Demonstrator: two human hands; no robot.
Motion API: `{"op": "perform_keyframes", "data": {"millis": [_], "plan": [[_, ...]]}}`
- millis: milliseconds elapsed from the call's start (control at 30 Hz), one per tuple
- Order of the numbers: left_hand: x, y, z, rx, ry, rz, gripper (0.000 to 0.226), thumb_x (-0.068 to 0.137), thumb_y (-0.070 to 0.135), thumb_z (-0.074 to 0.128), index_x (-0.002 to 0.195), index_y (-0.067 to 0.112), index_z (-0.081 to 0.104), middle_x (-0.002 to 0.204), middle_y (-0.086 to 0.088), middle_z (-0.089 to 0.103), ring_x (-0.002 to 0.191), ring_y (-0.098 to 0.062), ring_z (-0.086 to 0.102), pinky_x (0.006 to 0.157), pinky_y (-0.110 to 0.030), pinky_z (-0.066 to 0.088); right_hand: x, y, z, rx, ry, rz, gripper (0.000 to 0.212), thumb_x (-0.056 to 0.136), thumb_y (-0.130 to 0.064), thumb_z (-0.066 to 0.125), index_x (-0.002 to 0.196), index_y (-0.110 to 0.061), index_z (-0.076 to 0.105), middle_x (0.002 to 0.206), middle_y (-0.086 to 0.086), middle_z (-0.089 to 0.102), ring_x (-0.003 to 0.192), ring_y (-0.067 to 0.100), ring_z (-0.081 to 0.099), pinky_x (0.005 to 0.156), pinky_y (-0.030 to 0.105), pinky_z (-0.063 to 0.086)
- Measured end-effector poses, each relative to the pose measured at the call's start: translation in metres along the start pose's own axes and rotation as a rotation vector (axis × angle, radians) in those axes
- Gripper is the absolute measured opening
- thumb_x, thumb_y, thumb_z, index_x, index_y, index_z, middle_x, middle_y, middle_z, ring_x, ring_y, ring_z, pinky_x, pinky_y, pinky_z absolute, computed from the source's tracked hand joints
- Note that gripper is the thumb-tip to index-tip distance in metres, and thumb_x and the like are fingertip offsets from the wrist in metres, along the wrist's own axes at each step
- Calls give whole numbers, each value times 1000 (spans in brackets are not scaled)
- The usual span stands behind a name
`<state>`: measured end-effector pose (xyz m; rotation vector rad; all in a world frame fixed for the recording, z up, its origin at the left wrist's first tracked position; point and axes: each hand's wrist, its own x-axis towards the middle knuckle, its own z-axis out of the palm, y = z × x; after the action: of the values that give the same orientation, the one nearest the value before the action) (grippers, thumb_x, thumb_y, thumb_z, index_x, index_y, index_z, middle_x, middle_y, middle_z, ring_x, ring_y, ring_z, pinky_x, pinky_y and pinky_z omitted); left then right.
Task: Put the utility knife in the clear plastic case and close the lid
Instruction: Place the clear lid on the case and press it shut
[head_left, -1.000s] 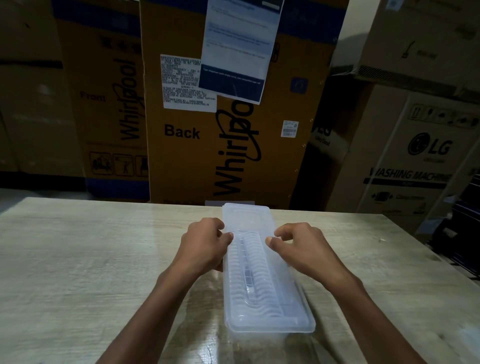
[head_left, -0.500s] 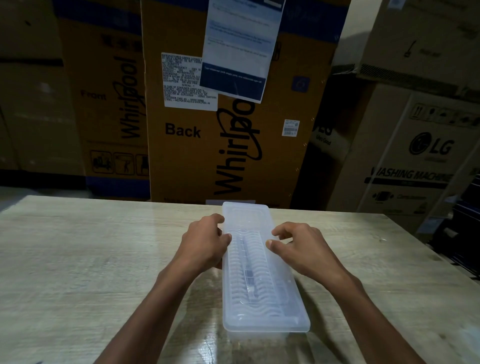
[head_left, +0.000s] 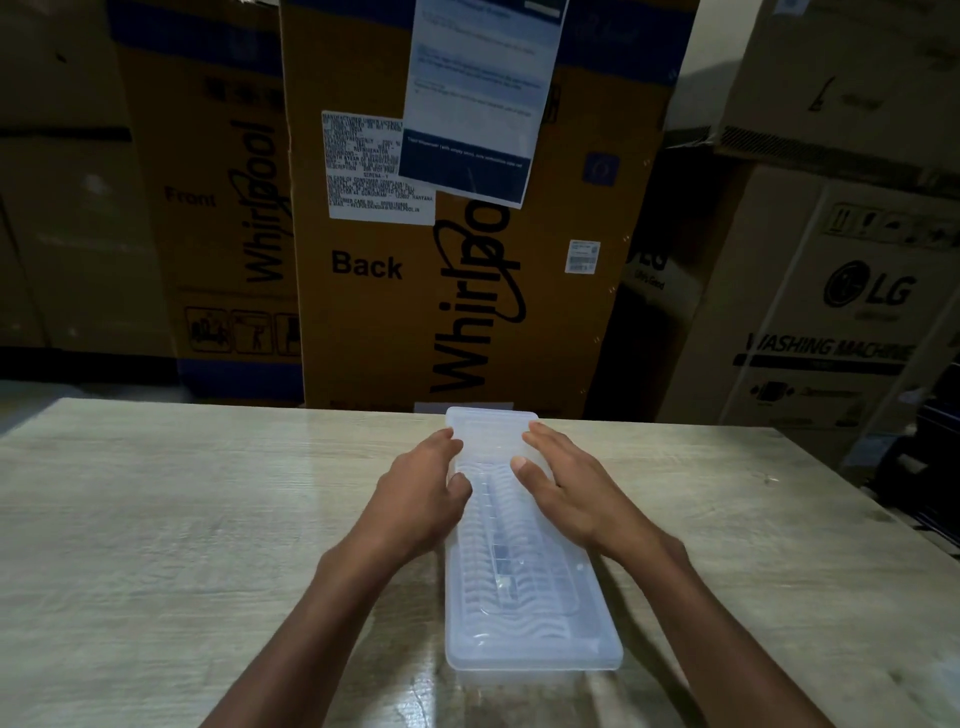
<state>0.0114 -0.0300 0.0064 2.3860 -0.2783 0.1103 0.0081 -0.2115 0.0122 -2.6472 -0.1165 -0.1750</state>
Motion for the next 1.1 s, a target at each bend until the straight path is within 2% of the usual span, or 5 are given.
{"op": "perform_keyframes", "data": {"millis": [267,400,600,733,1100], "plan": [[3,-6,7,-33,122,13,40,101,31,45,140,22,52,150,4,52,132,-18,53,106,-41,44,12,-5,7,-105,37,24,62,101,-52,39,151,-16,33,162,-5,22,137,22,44,107,43,44],[12,-3,8,-32,138,10,36,101,32,46,134,19,56,146,3,50,122,-19,58,100,-40,48,12,-4,8,-108,55,26,62,100,-53,42,150,-18,37,160,-6,25,138,21,43,108,44,45],[27,-3,7,36,-5,22,51,97,37,42,145,20,35,155,5,37,121,-25,59,102,-52,49,16,-4,8,-118,8,51,64,100,-55,40,153,-22,28,168,-6,15,149,20,30,114,46,34],[34,-8,4,41,-66,17,55,91,45,35,142,28,25,150,0,48,119,-30,59,100,-55,48,21,-5,5,-106,14,46,65,98,-54,44,151,-21,26,161,-3,32,137,22,45,101,40,42],[37,-13,5,40,-43,48,49,93,43,42,139,25,35,148,3,49,118,-26,59,99,-53,50,23,-2,10,-47,62,60,60,95,-57,48,145,-25,37,157,-4,35,133,22,48,104,44,45]]}}
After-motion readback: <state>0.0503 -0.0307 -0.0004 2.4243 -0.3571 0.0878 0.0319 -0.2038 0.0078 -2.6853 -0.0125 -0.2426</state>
